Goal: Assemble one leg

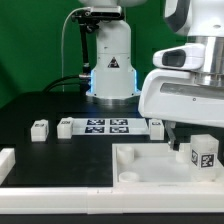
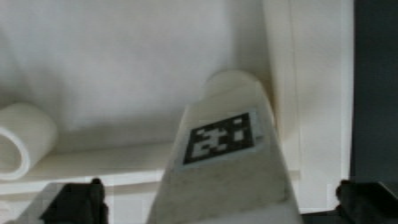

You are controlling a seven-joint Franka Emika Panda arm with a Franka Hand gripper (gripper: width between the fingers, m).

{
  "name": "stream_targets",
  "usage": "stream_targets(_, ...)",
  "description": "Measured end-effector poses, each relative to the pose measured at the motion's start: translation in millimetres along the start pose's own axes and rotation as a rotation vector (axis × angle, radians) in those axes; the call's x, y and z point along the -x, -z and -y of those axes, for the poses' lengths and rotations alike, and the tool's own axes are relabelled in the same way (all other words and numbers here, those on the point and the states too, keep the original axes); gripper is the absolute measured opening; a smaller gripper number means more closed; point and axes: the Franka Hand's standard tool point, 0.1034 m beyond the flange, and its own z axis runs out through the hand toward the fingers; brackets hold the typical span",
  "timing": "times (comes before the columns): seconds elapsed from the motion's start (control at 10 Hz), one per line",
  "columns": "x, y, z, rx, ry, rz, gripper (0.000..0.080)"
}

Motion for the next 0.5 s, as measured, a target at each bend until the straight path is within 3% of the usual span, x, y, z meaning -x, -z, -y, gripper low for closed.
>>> stream_targets(0.3, -1.1, -0.1, -2.4, 0.010, 0.176, -0.002, 0.0649)
stream_targets(0.5, -1.1, -0.2, -2.5, 0.010, 0.169, -0.002, 0.0404)
